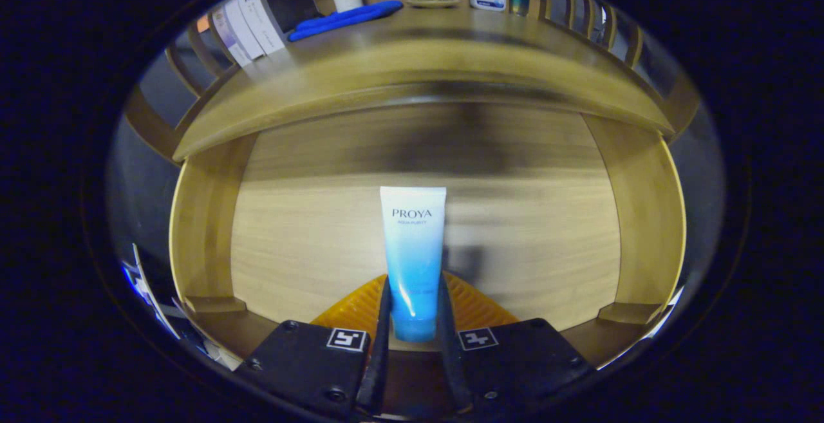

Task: Pull open the drawer, take out the items inside it, and place them on the countertop above the cabinet.

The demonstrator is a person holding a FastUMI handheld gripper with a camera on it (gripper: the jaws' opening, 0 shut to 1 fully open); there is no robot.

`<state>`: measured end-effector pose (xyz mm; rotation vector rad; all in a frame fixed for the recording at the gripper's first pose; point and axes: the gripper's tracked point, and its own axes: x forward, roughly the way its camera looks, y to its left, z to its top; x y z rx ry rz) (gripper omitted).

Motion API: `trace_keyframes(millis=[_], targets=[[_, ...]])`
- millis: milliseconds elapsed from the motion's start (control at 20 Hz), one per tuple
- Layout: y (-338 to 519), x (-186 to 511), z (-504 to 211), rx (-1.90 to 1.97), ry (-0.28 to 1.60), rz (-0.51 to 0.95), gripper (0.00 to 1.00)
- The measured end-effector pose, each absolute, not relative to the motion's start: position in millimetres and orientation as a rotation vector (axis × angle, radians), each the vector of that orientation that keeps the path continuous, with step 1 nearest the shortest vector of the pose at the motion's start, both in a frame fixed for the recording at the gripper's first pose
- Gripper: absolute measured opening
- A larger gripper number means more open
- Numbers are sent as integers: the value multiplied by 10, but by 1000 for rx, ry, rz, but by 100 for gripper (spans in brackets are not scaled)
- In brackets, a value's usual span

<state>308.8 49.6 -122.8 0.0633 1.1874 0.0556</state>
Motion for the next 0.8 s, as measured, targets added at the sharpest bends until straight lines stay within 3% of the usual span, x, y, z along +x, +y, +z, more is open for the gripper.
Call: trace_keyframes(millis=[400, 800], targets=[[576, 3037, -424, 28, 1052, 135, 38], [581, 3612, 9, 63, 993, 103, 38]])
